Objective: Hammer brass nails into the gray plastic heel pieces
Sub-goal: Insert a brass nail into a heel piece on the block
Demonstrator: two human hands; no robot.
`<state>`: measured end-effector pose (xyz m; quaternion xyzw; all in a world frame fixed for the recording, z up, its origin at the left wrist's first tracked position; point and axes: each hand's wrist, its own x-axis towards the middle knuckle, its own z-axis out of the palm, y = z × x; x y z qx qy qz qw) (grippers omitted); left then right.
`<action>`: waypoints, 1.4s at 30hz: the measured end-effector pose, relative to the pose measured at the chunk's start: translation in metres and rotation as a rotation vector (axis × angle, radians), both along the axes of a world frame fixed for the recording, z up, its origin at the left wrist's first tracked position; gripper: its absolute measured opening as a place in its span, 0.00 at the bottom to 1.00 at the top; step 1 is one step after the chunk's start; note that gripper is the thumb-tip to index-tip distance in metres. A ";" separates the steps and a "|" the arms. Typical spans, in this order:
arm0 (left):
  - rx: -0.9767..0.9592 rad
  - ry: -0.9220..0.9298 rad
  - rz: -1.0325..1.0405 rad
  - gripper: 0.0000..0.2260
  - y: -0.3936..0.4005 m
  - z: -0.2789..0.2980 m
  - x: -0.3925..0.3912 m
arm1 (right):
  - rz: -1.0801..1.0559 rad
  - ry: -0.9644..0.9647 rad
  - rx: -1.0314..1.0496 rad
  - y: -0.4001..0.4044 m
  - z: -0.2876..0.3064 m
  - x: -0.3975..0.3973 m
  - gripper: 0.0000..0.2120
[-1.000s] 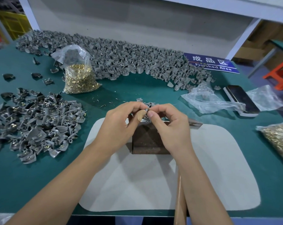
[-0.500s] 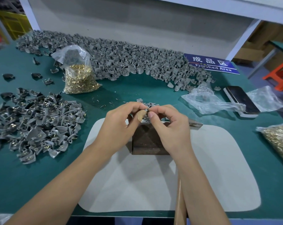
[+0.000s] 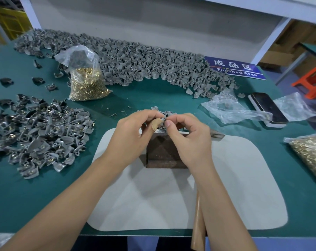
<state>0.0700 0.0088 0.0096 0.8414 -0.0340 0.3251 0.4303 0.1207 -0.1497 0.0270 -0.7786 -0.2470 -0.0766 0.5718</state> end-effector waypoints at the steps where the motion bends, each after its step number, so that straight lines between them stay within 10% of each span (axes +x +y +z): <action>1: 0.020 -0.010 -0.001 0.06 0.000 -0.001 0.001 | -0.001 -0.008 -0.004 0.000 -0.001 0.000 0.04; 42: -0.596 0.100 -0.137 0.03 -0.018 0.001 -0.001 | 0.035 0.171 0.154 -0.003 -0.004 0.009 0.02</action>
